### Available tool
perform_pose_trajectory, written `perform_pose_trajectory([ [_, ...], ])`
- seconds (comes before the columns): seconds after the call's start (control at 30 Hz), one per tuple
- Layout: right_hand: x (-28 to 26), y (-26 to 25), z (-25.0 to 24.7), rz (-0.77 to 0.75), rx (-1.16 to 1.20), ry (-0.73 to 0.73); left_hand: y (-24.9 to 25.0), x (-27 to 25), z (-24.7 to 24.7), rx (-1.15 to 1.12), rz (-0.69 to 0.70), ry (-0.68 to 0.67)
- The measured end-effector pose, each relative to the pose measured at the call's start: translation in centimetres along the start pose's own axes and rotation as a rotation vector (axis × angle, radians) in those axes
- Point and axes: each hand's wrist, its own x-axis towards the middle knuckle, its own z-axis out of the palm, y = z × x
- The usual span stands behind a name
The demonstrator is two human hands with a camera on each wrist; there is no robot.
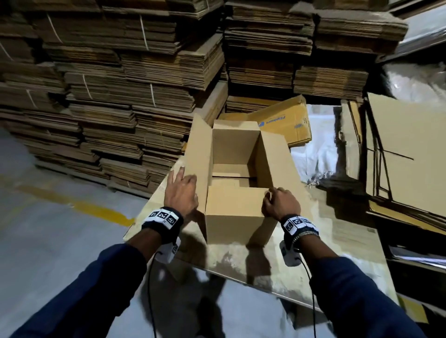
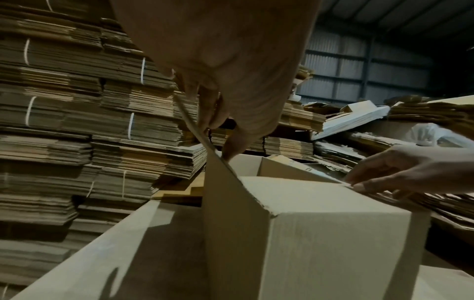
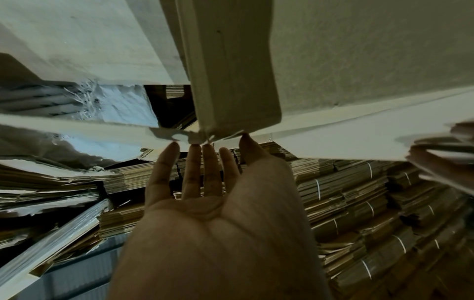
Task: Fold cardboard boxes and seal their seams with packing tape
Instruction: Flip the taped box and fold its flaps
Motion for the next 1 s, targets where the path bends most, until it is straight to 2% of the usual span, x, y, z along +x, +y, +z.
perform_pose_trajectory([
  [0.1, 0.7, 0.0, -0.3, 0.047, -0.013, -0.013, -0.3, 1.0, 2.0, 0.000, -0.053, -0.132],
  [0.2, 1.4, 0.6, -0.6, 0.067, -0.020, -0.026, 0.4, 2.1, 3.4, -0.113, -0.047, -0.197],
  [0.33, 2.4, 1.4, -0.8, 0.057, -0.010, -0.047, 1.7, 4.1, 4.0, -0.291, -0.066, -0.215],
  [0.5, 5.4, 1.8, -1.4, 0.088, -0.002, -0.041, 2.0, 9.6, 4.6, -0.343, -0.074, -0.222],
  [0.7, 12.6, 1.3, -1.0, -0.004, 0.045, -0.131, 0.7, 19.3, 4.7, -0.330, -0.060, -0.247],
  [0.8, 16.8, 0.5, -0.3, 0.026, 0.023, -0.158, -0.3, 24.6, 5.0, -0.312, -0.039, -0.258],
  [1.0, 25.9, -0.6, 1.1, 0.033, -0.003, -0.234, -2.5, 31.5, 6.5, -0.350, -0.008, -0.342],
])
